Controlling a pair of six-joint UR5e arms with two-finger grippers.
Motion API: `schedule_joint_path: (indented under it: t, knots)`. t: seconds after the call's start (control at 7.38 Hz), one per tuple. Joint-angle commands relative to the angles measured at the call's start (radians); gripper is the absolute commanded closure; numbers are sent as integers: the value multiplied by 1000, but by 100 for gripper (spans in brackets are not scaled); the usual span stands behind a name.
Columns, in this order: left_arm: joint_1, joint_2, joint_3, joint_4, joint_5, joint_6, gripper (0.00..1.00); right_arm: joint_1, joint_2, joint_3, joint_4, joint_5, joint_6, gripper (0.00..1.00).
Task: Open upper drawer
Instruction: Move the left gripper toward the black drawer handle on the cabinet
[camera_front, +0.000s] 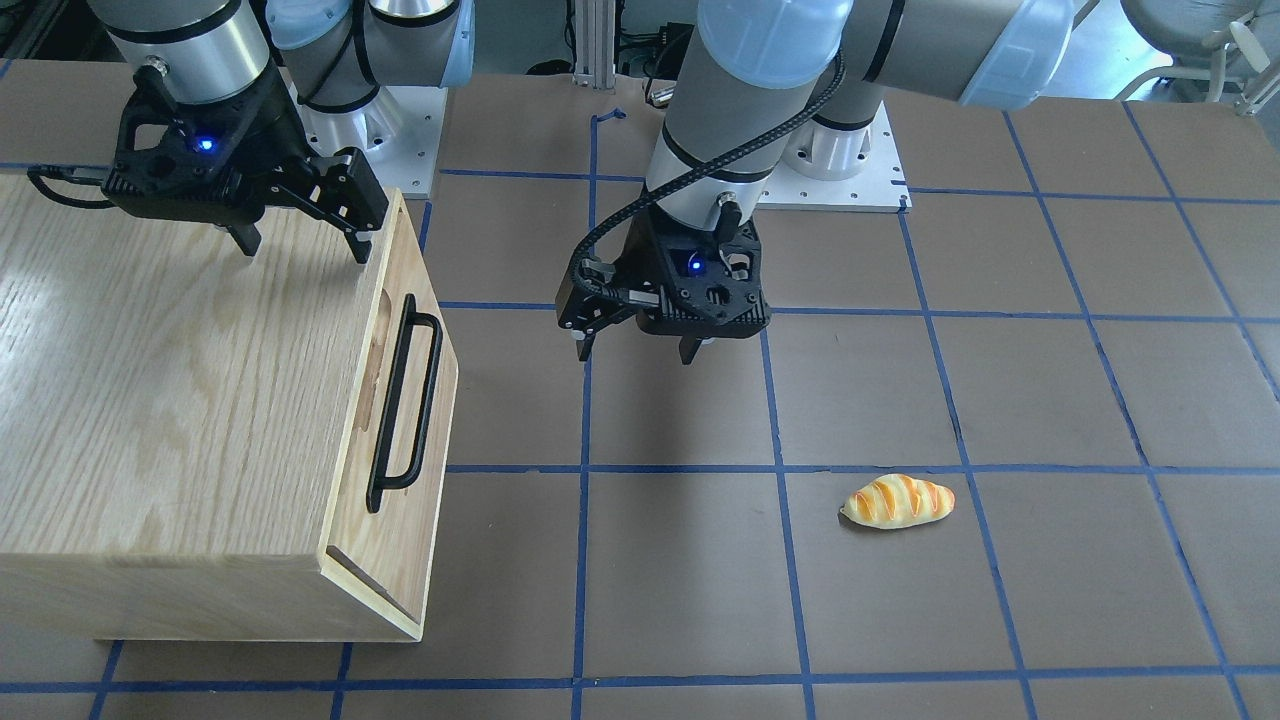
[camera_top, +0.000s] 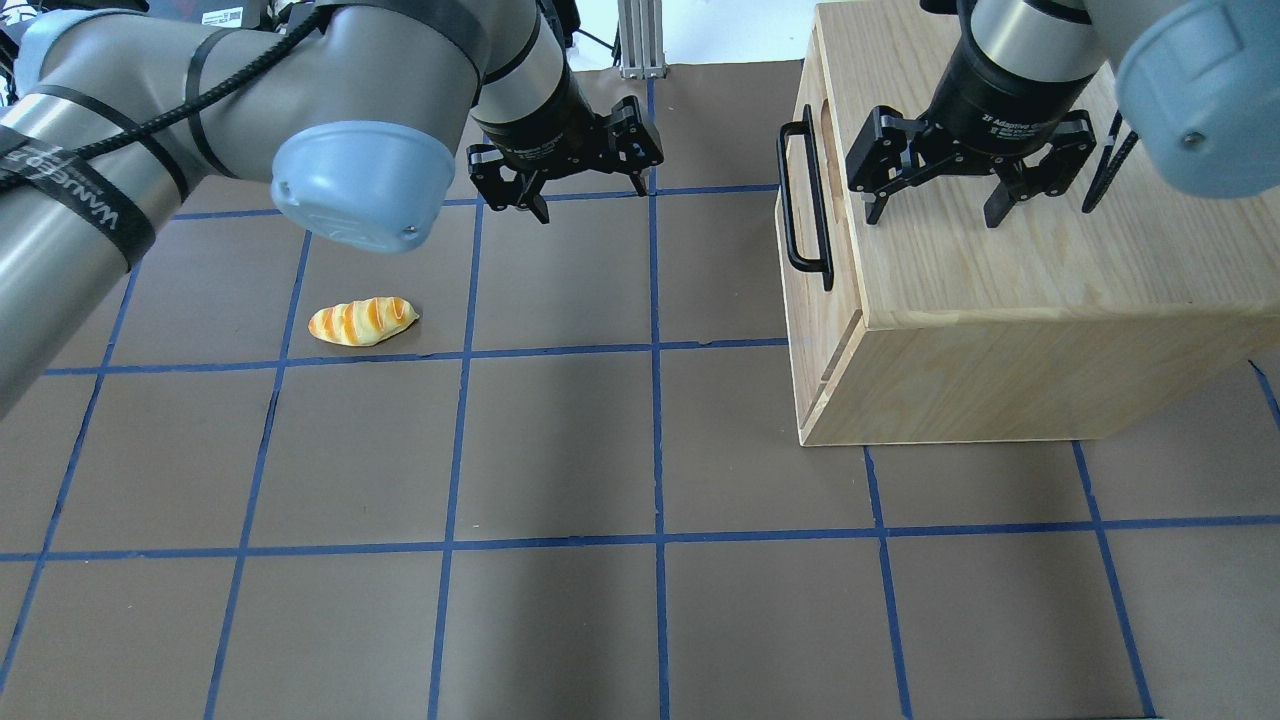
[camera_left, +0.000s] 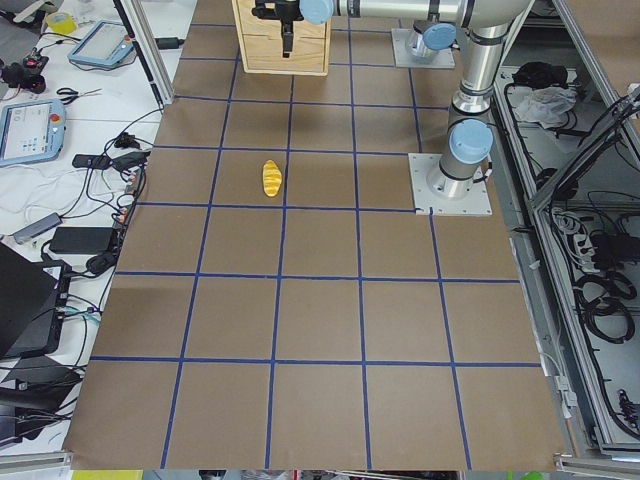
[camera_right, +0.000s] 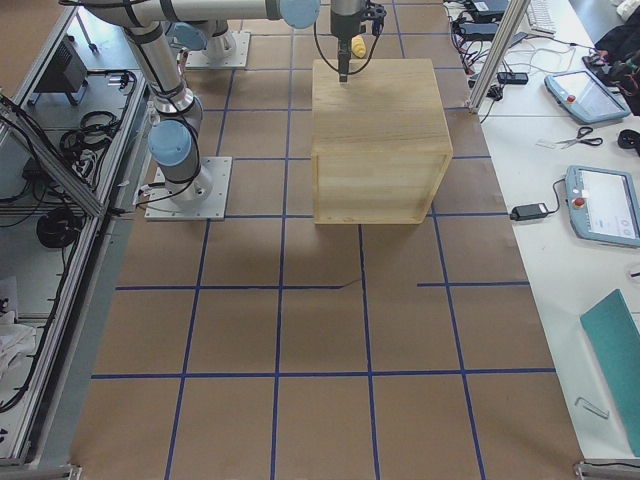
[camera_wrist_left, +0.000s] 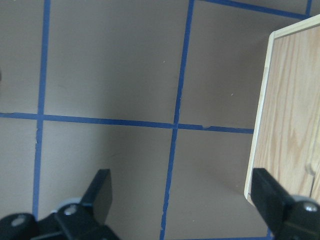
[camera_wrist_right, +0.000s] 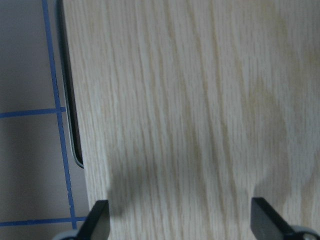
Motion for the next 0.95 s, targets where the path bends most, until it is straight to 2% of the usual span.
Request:
schedule_joint_path:
  t: [0.0,0.41,0.68,0.81]
  knots:
    - [-58,-30,1,54,-4,-60,0,0,0,0,0,-1,0,0]
    - [-82,-55,6,55,-6,-108,0,0,0,0,0,-1,0,0]
    - [-99,-91,7,156,-9,-126,0,0,0,0,0,-1,0,0]
    - [-108,-98,9,163,-32,-132,0,0,0,0,0,1,0,0]
